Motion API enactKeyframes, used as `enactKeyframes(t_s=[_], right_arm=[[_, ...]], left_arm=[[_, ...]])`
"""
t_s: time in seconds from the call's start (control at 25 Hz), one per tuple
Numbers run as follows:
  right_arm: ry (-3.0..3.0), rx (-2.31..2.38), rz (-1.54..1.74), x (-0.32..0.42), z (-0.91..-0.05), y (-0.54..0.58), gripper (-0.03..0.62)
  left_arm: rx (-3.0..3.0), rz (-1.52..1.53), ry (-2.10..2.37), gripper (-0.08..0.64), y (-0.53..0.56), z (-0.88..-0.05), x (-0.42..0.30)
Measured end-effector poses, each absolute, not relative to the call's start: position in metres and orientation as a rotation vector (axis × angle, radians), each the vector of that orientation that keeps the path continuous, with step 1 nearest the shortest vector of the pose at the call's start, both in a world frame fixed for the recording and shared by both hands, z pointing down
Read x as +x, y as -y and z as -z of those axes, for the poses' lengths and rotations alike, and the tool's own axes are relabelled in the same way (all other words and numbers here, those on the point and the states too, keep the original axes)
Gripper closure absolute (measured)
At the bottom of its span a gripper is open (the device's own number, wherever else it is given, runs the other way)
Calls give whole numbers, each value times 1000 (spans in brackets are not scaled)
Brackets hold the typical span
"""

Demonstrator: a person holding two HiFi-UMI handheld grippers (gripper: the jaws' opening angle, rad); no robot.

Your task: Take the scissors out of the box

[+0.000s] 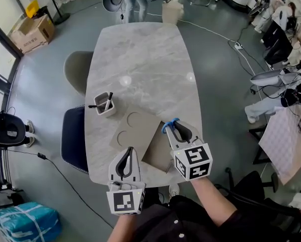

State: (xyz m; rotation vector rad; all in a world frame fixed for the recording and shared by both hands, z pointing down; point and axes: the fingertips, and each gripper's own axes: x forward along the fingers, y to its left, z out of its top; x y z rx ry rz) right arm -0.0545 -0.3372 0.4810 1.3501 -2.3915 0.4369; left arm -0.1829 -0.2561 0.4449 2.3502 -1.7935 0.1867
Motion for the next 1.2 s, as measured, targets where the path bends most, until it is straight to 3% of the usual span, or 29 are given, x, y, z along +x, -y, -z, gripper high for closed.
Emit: enactKeyframes(t_s=[0.68, 1.2], right_arm=[[2691, 1414, -146, -27, -337, 305, 522], [2792, 1442, -29, -8, -304, 282, 522]], left_arm=[[2483, -71, 1906, 543, 259, -363, -161], [2504, -26, 1959, 543, 240, -341, -145]])
